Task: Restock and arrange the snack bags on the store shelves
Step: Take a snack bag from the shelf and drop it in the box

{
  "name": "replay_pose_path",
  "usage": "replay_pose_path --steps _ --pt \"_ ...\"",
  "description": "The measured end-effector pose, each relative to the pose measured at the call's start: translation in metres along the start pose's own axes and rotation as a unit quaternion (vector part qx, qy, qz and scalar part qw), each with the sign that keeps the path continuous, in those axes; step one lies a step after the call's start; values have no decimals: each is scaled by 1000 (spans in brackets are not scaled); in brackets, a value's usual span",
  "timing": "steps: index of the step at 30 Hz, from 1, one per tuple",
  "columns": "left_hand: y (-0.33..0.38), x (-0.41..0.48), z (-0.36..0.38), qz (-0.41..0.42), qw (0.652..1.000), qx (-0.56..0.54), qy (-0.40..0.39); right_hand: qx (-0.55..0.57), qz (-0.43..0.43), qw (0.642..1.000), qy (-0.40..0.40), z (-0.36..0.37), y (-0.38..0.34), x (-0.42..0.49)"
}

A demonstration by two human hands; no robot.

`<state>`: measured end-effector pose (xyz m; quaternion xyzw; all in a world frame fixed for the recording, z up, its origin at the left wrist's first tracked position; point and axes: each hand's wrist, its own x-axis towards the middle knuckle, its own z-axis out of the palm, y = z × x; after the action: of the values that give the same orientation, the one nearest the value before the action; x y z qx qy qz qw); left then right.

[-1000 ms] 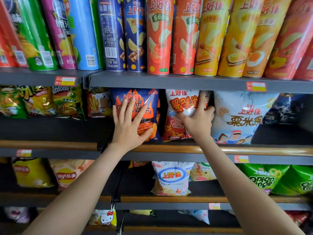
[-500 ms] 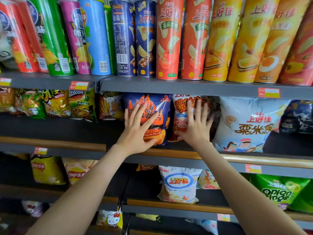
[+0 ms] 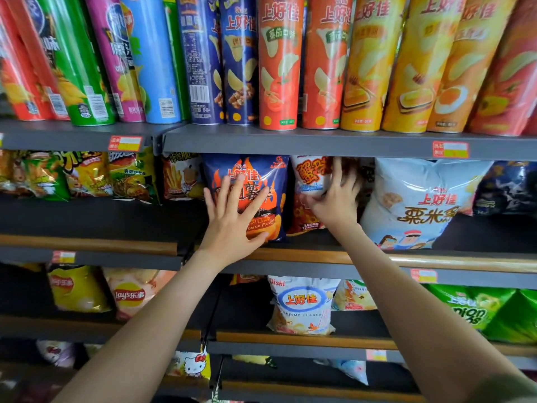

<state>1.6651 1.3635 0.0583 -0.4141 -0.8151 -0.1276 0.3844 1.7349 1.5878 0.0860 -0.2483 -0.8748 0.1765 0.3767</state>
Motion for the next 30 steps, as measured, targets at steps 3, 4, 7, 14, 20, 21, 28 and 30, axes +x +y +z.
replay_pose_path --steps 3,4,7,14,20,21,28,30 --pt "6 -4 0 -31 1000 2 3 124 46 991 -30 2 7 -3" --pt "8 -4 0 -29 1000 0 0 129 43 990 -37 2 8 -5" --pt "8 -2 -1 -11 1000 -10 -9 90 45 995 -13 1 4 -11" --pt "1 -4 -2 7 1000 -7 -16 -26 103 991 81 5 -7 -28" --pt "-3 -1 -7 20 999 -6 -32 -50 127 989 61 14 -9 -11" --pt "-4 0 -8 28 999 -9 -38 -51 124 989 54 16 -9 -9" --pt "-6 1 -7 49 997 -32 -52 -84 76 993 25 19 -4 -5" --pt "-7 1 -5 50 998 -15 -43 -118 42 991 38 20 -2 -10"
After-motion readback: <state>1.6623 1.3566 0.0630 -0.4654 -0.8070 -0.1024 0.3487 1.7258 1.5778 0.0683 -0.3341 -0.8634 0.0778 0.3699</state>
